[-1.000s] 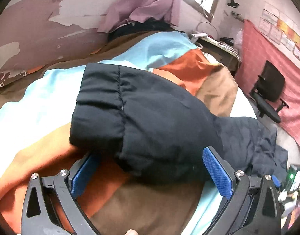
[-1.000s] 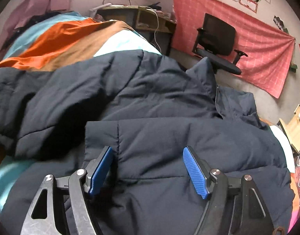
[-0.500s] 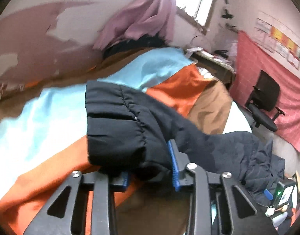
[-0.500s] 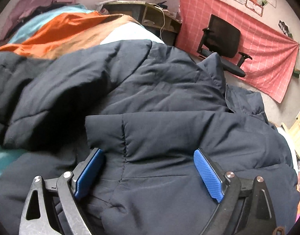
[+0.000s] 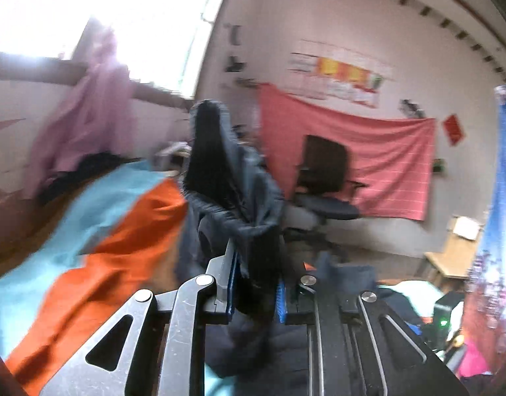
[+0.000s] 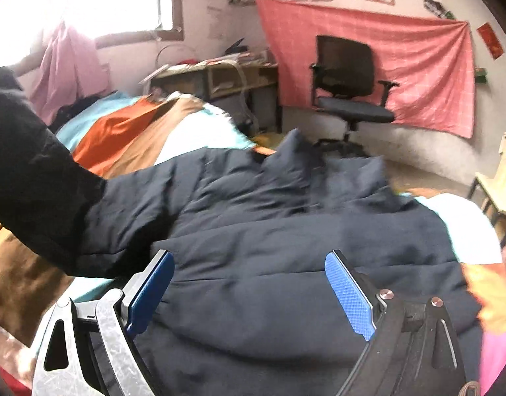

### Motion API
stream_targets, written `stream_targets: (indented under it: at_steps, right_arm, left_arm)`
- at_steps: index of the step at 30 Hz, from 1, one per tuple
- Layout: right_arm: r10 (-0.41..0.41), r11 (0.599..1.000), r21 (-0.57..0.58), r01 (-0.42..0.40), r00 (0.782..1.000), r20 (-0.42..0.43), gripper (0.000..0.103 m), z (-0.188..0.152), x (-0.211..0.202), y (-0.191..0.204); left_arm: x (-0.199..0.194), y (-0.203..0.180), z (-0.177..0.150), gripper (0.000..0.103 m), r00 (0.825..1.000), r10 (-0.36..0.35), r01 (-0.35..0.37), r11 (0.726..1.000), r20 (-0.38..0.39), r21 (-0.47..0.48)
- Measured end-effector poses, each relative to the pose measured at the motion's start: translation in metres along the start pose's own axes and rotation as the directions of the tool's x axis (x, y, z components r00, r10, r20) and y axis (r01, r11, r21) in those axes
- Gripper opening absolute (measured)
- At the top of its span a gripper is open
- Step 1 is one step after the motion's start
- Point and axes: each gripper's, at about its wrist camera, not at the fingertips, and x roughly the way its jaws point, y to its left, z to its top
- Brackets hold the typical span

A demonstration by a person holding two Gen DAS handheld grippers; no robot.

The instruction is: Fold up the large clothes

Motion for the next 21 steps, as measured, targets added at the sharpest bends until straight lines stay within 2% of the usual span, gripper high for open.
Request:
stream_targets:
  at_steps: [3, 6, 9, 12, 16, 18, 19, 21]
  right_arm:
    - [-0.035, 0.999, 0.03, 0.034, 0.999, 0.013, 0.093, 0.002, -0.02, -0.032]
    - [-0.089, 0.993, 0.074, 0.088, 0.996, 0.022, 0.093, 0.0, -0.042, -0.071]
    - [-0.159, 0.985, 0.078, 0.156, 0.987, 0.027, 0.093, -0.006, -0.057, -0.098]
    - [-0.21, 0.974, 0.087, 0.208, 0.978, 0.008, 0.093, -0.014, -0.067, -0.126]
    - [-0.242, 0.964, 0.107, 0.244, 0.97, -0.036, 0.093, -0.03, -0.073, -0.157]
    - [-0.26, 0.956, 0.128, 0.266, 0.964, -0.059, 0.093, -0.037, -0.075, -0.172]
    - [-0.264, 0.953, 0.138, 0.271, 0.962, -0.066, 0.093, -0.04, -0.075, -0.178]
    - [-0.271, 0.946, 0.163, 0.282, 0.959, -0.086, 0.093, -0.047, -0.076, -0.19]
  left_arm:
    - [0.018, -0.042, 0.001, 0.014, 0.994, -0.105, 0.105, 0.994, -0.012, 0.027]
    - [0.037, -0.086, -0.002, 0.014, 0.979, -0.194, 0.197, 0.979, -0.058, 0.047]
    - [0.061, -0.135, -0.017, 0.014, 0.95, -0.283, 0.293, 0.954, -0.133, 0.059]
    - [0.082, -0.181, -0.035, 0.014, 0.924, -0.334, 0.355, 0.93, -0.189, 0.093]
    - [0.113, -0.23, -0.069, 0.014, 0.877, -0.381, 0.425, 0.899, -0.292, 0.103]
    - [0.124, -0.25, -0.089, 0.014, 0.847, -0.401, 0.46, 0.882, -0.348, 0.104]
    - [0.135, -0.258, -0.098, 0.015, 0.822, -0.418, 0.483, 0.871, -0.387, 0.086]
    - [0.145, -0.256, -0.112, 0.019, 0.788, -0.453, 0.511, 0.859, -0.417, 0.032]
